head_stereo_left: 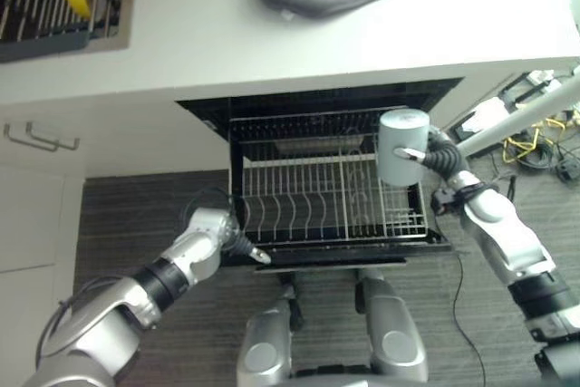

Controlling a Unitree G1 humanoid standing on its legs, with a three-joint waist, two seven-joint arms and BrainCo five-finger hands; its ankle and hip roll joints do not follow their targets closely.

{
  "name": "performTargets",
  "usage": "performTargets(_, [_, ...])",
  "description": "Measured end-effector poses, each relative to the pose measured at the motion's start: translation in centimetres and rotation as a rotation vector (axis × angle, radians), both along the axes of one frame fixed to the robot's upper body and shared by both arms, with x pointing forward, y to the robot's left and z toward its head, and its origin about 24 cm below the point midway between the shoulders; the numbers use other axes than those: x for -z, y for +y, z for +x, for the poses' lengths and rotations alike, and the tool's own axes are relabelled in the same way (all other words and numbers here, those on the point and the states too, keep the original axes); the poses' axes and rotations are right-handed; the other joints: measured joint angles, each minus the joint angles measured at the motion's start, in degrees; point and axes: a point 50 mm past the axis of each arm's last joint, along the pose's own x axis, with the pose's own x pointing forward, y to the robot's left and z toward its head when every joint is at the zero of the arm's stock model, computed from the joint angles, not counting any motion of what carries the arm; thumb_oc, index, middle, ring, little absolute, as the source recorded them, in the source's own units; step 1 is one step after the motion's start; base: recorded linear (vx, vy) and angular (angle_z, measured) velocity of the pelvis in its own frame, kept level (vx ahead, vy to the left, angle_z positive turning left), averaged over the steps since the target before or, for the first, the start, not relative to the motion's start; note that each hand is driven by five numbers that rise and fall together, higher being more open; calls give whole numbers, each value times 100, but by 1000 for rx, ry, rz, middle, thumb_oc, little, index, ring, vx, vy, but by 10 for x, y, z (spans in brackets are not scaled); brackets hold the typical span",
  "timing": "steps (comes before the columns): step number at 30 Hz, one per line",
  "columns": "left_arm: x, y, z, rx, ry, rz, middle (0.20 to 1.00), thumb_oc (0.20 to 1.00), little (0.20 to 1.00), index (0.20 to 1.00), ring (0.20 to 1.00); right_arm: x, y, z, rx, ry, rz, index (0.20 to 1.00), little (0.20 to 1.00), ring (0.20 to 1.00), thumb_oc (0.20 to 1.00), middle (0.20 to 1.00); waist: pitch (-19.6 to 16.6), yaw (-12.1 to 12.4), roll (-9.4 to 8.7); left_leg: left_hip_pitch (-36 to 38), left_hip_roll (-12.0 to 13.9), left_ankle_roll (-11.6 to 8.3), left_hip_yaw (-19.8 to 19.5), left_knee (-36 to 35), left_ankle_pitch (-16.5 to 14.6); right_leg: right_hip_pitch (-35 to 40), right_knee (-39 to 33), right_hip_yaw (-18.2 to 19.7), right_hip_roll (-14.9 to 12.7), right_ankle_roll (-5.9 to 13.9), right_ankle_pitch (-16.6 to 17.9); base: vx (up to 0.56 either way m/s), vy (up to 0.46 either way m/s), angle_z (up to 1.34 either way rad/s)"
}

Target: Place the dishes in the dishwasher.

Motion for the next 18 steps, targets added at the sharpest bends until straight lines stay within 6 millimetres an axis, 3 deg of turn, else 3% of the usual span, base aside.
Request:
performTargets(3, [-1,-2,2,23,-13,6,1000,1000,1000,1000,1000,-5,-4,11,23,11,-10,200,200,200,200,200,4,35,8,-25,5,-3,-122,45,-1,56,8,-122,-13,-5,-32,11,-59,17])
performTargets(11, [-12,-13,10,118,-67,-6,1000,1000,1000,1000,1000,16,-24,30,138,183,-56,200,200,200,200,200,39,334,79,-225,42,-71,-315,265,-50,-133,455,-313,-50,-74,-303,18,-24,14])
performTargets(14, [-13,-15,10,140,-73,-14,1000,1000,1000,1000,1000,9,-25,35,146,175,-38,200,200,200,200,200,90,341,176,-228,24,-71,-361,292,-50,-143,532,-335,-77,-86,-345,13,-6,5])
performTargets(18, [-14,-20,12,163,-99,-27,1000,1000,1000,1000,1000,3,-42,50,252,214,-9,200,200,200,200,200,102,408,214,-226,10,-71,-453,334,-49,-138,652,-404,-106,-90,-405,14,11,10])
